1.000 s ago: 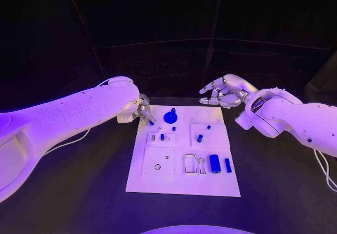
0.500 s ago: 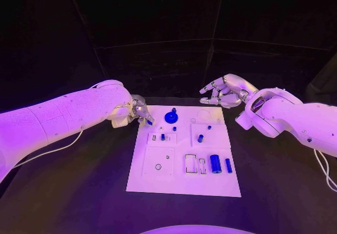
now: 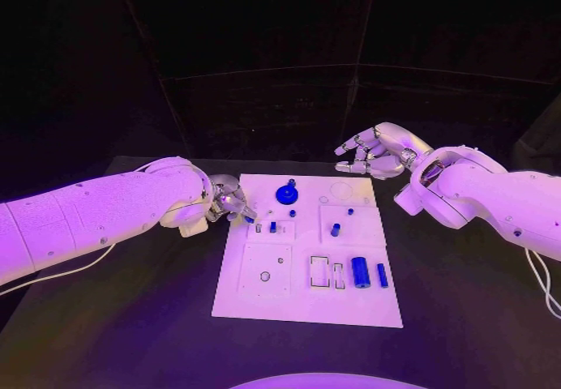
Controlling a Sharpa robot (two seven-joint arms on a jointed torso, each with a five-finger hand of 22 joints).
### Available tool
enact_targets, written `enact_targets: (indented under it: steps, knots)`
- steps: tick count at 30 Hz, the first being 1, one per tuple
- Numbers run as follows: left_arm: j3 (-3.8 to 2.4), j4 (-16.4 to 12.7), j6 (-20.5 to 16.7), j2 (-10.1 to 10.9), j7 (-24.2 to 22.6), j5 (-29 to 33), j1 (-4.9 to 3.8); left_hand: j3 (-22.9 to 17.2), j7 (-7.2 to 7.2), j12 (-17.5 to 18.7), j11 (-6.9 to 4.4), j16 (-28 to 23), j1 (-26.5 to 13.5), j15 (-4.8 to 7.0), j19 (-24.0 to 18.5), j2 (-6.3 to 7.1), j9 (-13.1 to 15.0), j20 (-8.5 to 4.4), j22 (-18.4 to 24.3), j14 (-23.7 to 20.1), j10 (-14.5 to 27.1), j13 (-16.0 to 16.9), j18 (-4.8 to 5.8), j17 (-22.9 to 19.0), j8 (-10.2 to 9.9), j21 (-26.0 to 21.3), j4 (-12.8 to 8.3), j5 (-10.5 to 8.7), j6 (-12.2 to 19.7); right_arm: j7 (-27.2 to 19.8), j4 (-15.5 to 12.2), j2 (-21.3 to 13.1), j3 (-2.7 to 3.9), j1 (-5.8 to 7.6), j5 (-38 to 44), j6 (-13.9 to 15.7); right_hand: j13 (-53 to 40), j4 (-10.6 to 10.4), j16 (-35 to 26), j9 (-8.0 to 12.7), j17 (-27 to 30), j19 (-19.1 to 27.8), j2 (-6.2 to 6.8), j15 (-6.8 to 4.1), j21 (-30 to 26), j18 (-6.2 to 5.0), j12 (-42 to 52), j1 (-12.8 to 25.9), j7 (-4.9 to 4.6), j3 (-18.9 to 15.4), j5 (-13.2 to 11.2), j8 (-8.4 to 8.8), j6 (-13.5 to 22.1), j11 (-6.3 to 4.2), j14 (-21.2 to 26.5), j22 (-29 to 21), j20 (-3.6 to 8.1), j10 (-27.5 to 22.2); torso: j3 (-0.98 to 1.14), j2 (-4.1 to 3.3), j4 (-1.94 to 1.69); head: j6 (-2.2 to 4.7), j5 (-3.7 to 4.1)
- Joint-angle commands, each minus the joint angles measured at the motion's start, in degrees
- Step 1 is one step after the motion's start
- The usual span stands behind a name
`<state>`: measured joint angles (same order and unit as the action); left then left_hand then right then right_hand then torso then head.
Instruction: Assemble the parts on the task board
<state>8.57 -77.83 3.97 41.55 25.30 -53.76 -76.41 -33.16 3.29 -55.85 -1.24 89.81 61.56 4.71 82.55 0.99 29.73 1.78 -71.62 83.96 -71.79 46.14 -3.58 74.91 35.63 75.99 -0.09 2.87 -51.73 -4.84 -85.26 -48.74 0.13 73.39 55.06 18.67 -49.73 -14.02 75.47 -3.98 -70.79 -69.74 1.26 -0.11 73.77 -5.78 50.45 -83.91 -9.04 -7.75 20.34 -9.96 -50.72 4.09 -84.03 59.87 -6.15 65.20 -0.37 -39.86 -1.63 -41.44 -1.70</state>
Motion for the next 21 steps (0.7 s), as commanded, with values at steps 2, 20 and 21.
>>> enact_targets:
  steps: [2, 20, 21]
  knots:
    - [0.54, -1.6, -5.1, 0.6, -2.7, -4.2, 0.25, -7.6, -0.25, -0.2, -0.02, 0.2, -0.2, -0.03, 0.4, -0.33, -0.1, -0.13, -0.1, 6.0, -0.4, 0.1, -0.42, 15.1, 0.4, 0.3, -7.2, 0.11, -0.1, -0.3, 0.1, 0.1, 0.01, 0.09, 0.1, -0.4, 0.0, 0.3, -0.3, 0.1, 0.0, 0.4, -0.39, -0.19, -0.2, -0.63, 0.0, -0.3, 0.01, 0.0, 0.3, -0.30, 0.5, -0.14, -1.0, 0.0, 0.07, -0.4, -0.04, -0.07, 0.08, 0.00, -0.27]
    - [1.18, -4.2, -6.6, 0.5, 1.1, -7.2, 1.79, -7.8, -0.38, -0.8, -0.12, 0.2, -1.0, 0.06, 0.6, -0.05, -0.2, -0.23, -0.5, 6.0, -0.9, 0.5, -0.34, 15.1, 0.7, 0.7, -6.9, 0.08, -0.3, -0.4, 0.3, 0.4, -0.04, 0.07, 0.1, -0.5, 0.0, 0.3, -0.3, 0.1, 0.0, 0.4, -0.39, -0.19, -0.2, -0.63, 0.0, -0.3, 0.01, 0.0, 0.3, -0.30, 0.5, -0.14, -1.0, 0.0, 0.07, -0.4, 0.06, -0.16, 0.20, -0.25, -0.22]
    - [1.18, -4.2, -6.6, 0.5, 1.4, -7.2, 1.80, -7.9, -0.39, -0.9, -0.12, 0.2, -1.1, 0.06, 0.6, -0.05, -0.2, -0.23, -0.5, 6.0, -0.9, 0.6, -0.33, 15.1, 0.8, 0.7, -6.9, 0.08, -0.3, -0.4, 0.3, 0.4, -0.04, 0.07, 0.1, -0.5, 0.0, 0.3, -0.3, 0.1, 0.0, 0.4, -0.39, -0.19, -0.2, -0.63, 0.0, -0.3, 0.01, 0.0, 0.3, -0.30, 0.5, -0.14, -1.0, 0.0, 0.07, -0.4, 0.09, -0.16, 0.21, -0.29, -0.17]
